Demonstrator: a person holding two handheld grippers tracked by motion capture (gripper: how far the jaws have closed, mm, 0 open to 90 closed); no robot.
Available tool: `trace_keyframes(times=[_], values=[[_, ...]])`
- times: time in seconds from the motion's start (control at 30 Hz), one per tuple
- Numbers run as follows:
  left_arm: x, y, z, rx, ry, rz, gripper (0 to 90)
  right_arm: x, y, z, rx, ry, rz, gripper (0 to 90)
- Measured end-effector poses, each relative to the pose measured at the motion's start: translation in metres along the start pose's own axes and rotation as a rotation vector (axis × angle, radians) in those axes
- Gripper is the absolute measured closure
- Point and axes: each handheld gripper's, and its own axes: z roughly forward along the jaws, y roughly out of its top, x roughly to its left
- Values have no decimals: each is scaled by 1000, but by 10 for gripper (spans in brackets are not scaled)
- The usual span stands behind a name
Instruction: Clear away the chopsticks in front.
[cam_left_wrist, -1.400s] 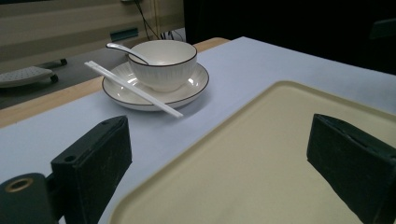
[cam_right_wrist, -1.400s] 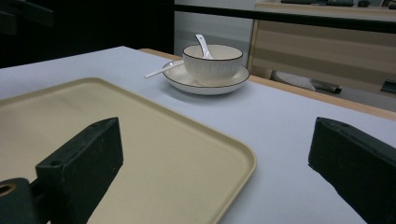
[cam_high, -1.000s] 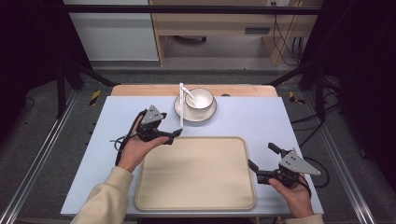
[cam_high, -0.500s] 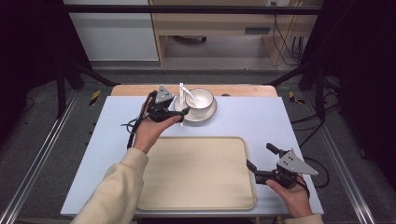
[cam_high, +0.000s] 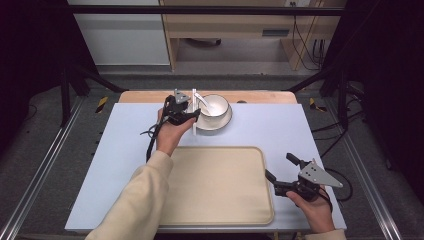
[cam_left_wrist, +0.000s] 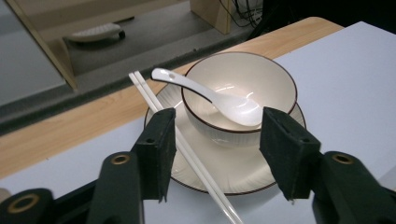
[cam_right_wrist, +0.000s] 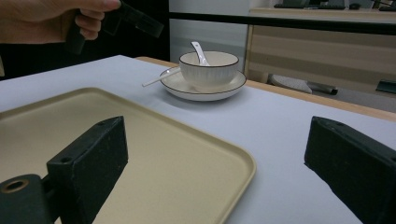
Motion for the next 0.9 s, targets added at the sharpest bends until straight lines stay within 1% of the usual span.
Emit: trace_keyframes(times=[0.03,0.07,0.13,0.2,0.23,0.27,0.3,0.33,0.37,0.4,0.47,0.5,0.57,0.6,0.67,0.83,0.9], values=[[0,-1,4,11,1,-12,460,0,0,0,0,0,0,64],[0,-3,9,34,10,-15,480,0,0,0,-1,0,6,64],[0,-6,15,48,12,-20,509,-1,0,-1,1,0,7,65],[1,-9,22,81,35,-19,529,-2,0,-1,-1,2,10,65],[2,-11,25,92,40,-32,533,-2,0,-1,-1,2,11,65],[5,-15,31,118,49,-45,548,-2,0,-1,0,4,10,65],[5,-15,31,118,49,-45,557,-2,0,-1,0,4,10,65],[6,-16,34,125,58,-43,567,-3,0,-1,2,5,8,65],[9,-19,39,127,49,-66,575,-3,-1,-2,4,6,7,65],[9,-19,39,127,49,-66,585,-3,-1,-2,5,6,9,65],[10,-22,44,133,66,-70,597,-4,-1,-2,6,7,13,66],[10,-22,44,133,66,-70,600,-4,-1,-2,7,7,14,66],[12,-24,49,132,71,-83,610,-4,-1,-2,7,7,15,66],[12,-25,50,131,70,-84,626,-4,-1,-2,6,7,17,67],[13,-27,53,144,75,-77,641,-4,-1,-2,8,6,22,67],[12,-29,56,141,72,-70,688,-6,-1,-3,6,7,20,67],[11,-29,57,147,68,-72,696,-6,-1,-3,6,8,23,68]])
